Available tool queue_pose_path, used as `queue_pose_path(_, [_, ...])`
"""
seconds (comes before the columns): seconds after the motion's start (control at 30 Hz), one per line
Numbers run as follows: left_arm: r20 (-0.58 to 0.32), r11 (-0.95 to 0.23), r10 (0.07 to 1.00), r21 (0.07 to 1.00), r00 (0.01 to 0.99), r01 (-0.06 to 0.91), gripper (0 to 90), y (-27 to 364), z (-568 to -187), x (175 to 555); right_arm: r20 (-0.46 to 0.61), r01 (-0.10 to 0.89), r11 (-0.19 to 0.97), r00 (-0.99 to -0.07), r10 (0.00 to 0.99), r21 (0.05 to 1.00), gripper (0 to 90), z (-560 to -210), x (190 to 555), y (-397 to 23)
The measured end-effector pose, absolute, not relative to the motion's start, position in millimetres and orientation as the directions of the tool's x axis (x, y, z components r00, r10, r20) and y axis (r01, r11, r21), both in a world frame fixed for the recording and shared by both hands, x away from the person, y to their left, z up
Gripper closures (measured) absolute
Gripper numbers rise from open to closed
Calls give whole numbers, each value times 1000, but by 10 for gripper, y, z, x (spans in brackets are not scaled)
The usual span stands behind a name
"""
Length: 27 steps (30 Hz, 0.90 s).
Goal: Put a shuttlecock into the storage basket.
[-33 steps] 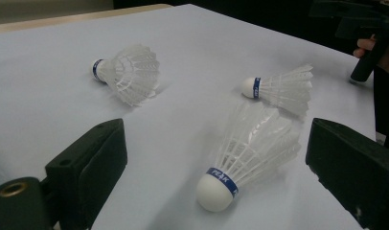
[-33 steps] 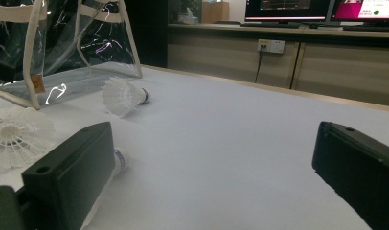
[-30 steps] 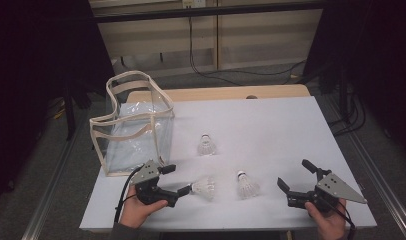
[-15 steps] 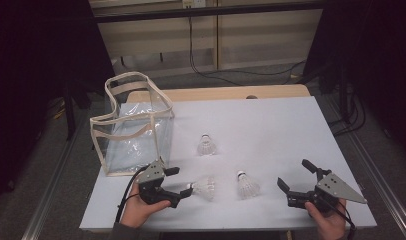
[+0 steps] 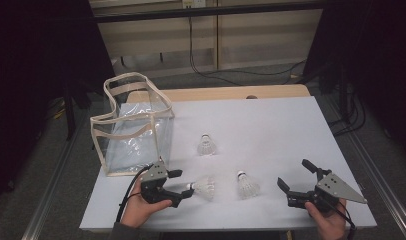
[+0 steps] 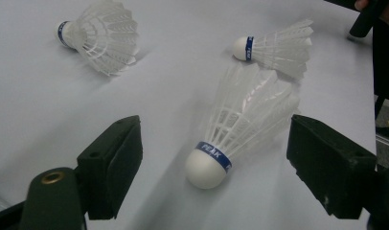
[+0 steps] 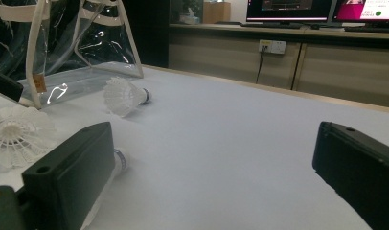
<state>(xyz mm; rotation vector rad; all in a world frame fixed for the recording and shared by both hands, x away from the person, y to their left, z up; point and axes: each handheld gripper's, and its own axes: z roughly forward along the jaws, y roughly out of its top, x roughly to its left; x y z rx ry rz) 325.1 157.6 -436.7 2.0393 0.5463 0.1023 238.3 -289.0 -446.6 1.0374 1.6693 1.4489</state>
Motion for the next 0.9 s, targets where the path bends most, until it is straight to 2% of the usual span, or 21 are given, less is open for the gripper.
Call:
queue_pose_path(0.47, [-160, -483, 395, 801, 905, 353, 292, 1514, -4416, 3277, 5, 130, 59, -445, 895, 990, 7, -4463, 2382, -2886])
queue_pose_path(0.9, [-167, -518, 392, 772, 905, 367, 324, 1475, -4451, 3307, 6, 133, 60, -448, 894, 989, 9, -4468, 2383, -2887])
